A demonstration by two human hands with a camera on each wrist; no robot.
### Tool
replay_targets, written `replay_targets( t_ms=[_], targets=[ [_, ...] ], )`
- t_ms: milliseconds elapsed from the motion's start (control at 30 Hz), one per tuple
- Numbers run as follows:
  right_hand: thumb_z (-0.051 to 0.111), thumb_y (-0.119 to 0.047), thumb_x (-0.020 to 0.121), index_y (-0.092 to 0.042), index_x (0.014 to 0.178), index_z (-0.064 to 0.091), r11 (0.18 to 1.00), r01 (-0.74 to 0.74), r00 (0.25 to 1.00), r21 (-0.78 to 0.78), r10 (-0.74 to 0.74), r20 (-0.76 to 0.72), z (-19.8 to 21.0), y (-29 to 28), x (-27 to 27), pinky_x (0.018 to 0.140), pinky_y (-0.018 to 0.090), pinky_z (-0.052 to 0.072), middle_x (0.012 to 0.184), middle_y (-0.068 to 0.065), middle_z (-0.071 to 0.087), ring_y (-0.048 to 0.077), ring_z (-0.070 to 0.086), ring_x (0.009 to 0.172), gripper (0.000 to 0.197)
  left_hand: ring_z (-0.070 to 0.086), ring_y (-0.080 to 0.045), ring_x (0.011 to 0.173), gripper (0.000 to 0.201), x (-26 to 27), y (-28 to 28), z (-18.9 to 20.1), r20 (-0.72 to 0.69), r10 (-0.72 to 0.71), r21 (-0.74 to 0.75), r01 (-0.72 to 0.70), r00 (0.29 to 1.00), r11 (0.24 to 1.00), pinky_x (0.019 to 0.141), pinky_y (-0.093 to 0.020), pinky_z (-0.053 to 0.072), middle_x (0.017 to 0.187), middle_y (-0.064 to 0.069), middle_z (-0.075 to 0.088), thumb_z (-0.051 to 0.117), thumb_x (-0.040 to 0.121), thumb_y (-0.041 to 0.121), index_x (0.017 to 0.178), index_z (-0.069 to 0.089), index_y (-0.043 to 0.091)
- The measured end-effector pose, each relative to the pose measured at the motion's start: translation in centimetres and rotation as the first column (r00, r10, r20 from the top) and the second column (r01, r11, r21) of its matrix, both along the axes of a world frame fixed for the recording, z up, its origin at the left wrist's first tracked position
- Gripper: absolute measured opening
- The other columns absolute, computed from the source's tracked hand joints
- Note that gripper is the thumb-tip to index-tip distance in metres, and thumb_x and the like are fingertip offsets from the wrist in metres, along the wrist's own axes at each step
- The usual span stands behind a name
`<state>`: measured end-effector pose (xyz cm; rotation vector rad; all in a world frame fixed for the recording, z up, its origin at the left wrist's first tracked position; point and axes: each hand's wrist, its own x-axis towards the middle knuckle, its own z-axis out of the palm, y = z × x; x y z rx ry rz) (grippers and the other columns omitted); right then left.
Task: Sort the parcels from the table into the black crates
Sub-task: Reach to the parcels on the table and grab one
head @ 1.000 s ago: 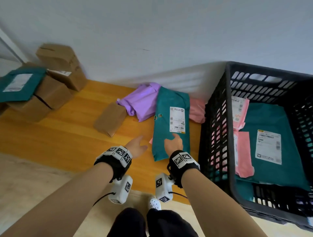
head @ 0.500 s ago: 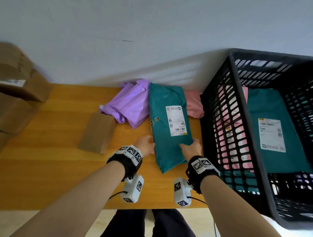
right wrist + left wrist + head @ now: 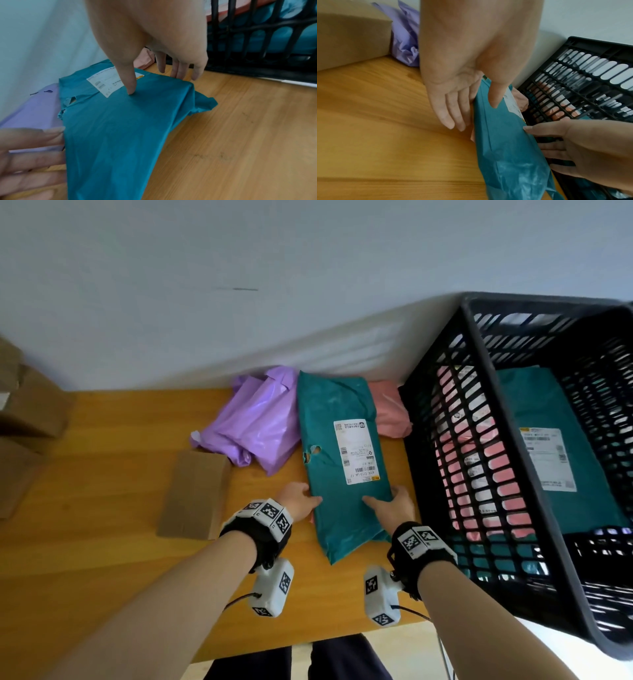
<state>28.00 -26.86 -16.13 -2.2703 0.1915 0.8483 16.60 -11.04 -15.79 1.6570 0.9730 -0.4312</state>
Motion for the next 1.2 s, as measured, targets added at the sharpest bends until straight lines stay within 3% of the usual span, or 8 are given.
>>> replay_targets(
  t_ms=[200,300,433,533,667,767,1000,1200],
  targets=[
    [0.084,-0.024,0.07,-0.007,0.123,0.057,0.999,-0.035,0.992,0.018,0.037,-0.119,0.8,0.6,-1.2,0.092,0.04,0.053,0.118,0.009,0.065,0.026,0.064,0.101,0.062,0.062,-0.025,0.103,0.032,-0.2,1.6,1.2,0.051,0.026,0.129,-0.033,0.998,0.991,0.079,-0.025,0.045,0.114,-0.009,0.067,0.069,0.085,0.025,0.108,0.064,0.004],
    [0.082,-0.021,0.073,-0.001,0.125,0.055,0.998,-0.053,0.985,0.032,0.058,-0.163,1.7,0.6,-1.7,0.086,0.03,0.051,0.12,0.012,0.064,0.022,0.062,0.095,0.062,0.062,-0.028,0.1,0.034,-0.4,2.5,1.9,0.089,0.052,0.151,-0.065,0.995,0.986,0.08,-0.028,0.045,0.11,-0.013,0.067,0.075,0.079,0.017,0.104,0.061,0.0],
    [0.079,-0.02,0.077,0.0,0.132,0.05,0.991,-0.131,0.985,0.026,0.133,-0.114,3.0,0.6,-2.4,0.087,0.029,0.049,0.122,0.013,0.061,0.025,0.06,0.106,0.066,0.062,-0.027,0.104,0.044,-0.5,3.2,3.1,0.111,0.017,0.13,-0.031,0.994,0.991,0.088,-0.03,0.046,0.112,-0.011,0.066,0.078,0.076,0.016,0.112,0.058,0.002],
    [0.081,-0.015,0.075,-0.008,0.132,0.047,0.97,-0.231,0.972,0.069,0.233,-0.015,4.5,1.1,-2.4,0.075,0.026,0.051,0.12,0.008,0.059,0.018,0.056,0.098,0.067,0.061,-0.028,0.104,0.051,-0.7,3.1,4.5,0.136,-0.053,0.171,0.029,0.989,0.985,0.088,-0.031,0.046,0.11,-0.011,0.063,0.079,0.075,0.015,0.118,0.055,0.002],
    [0.084,-0.017,0.068,-0.02,0.143,0.031,0.902,-0.43,0.88,0.015,0.416,0.232,7.4,2.4,-1.5,0.105,0.037,0.04,0.139,0.007,0.033,0.025,0.04,0.127,0.092,0.056,-0.021,0.08,0.036,-1.1,2.8,7.2,0.148,-0.208,0.27,0.163,0.967,0.949,0.075,-0.029,0.045,0.084,-0.004,0.058,0.08,0.073,0.016,0.101,0.058,0.007],
    [0.082,-0.02,0.072,-0.024,0.15,0.015,0.826,-0.556,0.725,-0.092,0.536,0.431,10.1,3.2,-1.2,0.115,0.04,0.027,0.154,0.007,0.011,0.026,0.018,0.142,0.103,0.053,-0.02,0.078,0.031,-1.5,2.5,9.8,0.131,-0.262,0.378,0.196,0.956,0.905,0.071,-0.029,0.042,0.083,-0.002,0.056,0.079,0.074,0.019,0.094,0.056,0.011],
    [0.061,-0.004,0.082,-0.027,0.151,0.015,0.499,-0.678,0.096,-0.54,0.788,0.608,15.4,4.3,-2.0,0.118,0.041,0.0,0.159,0.008,0.0,0.026,-0.003,0.147,0.085,0.058,-0.025,0.095,0.039,-3.3,1.5,16.2,0.038,-0.317,0.618,0.228,0.948,0.753,0.07,-0.026,0.038,0.107,-0.007,0.061,0.072,0.082,0.019,0.116,0.055,0.01],
    [0.055,-0.003,0.087,-0.023,0.142,0.035,0.353,-0.688,-0.149,-0.634,0.787,0.599,17.5,4.2,-3.5,0.116,0.041,-0.012,0.157,0.001,0.019,0.019,0.006,0.147,0.062,0.06,-0.024,0.093,0.027,-6.8,-0.1,18.8,-0.089,-0.28,0.749,0.249,0.956,0.614,0.068,-0.029,0.04,0.106,0.0,0.064,0.062,0.085,0.016,0.11,0.055,0.024]
  ],
)
